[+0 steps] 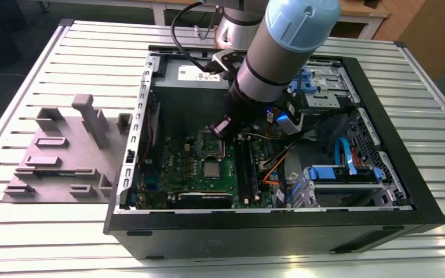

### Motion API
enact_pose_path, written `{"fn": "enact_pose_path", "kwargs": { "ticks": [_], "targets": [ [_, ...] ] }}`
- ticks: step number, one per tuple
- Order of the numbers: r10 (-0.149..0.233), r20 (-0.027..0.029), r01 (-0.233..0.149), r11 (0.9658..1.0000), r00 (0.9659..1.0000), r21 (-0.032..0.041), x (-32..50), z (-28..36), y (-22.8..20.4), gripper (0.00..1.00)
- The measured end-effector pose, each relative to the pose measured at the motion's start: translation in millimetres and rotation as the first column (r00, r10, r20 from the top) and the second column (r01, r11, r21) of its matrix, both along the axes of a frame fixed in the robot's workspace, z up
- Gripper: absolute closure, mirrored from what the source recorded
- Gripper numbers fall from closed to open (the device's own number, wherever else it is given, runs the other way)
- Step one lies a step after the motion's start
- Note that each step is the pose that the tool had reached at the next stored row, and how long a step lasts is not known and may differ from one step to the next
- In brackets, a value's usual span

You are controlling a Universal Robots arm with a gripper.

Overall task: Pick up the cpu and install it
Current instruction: 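Close the cpu cover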

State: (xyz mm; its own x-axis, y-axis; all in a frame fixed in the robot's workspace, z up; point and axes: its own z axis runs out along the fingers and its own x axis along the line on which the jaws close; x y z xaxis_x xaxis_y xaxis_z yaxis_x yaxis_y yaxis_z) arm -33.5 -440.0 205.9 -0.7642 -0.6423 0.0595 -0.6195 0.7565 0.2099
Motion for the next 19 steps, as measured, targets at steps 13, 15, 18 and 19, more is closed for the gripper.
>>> {"fn": "enact_pose_path", "kwargs": {
  "ticks": [13,15,18,19],
  "targets": [
    [0.028,-0.0146,-0.028,0.9996,0.9995,-0.0023,0.7,2.0,-0.1,0.90],
    [0.028,-0.0146,-0.028,0.9996,0.9995,-0.0024,0.8,1.9,-0.1,0.90],
    [0.028,-0.0160,-0.028,0.9996,0.9995,-0.0022,1.2,2.0,-0.1,0.90],
    [0.029,-0.0172,-0.029,0.9996,0.9994,-0.0021,1.4,2.2,-0.1,0.90]
  ]
}}
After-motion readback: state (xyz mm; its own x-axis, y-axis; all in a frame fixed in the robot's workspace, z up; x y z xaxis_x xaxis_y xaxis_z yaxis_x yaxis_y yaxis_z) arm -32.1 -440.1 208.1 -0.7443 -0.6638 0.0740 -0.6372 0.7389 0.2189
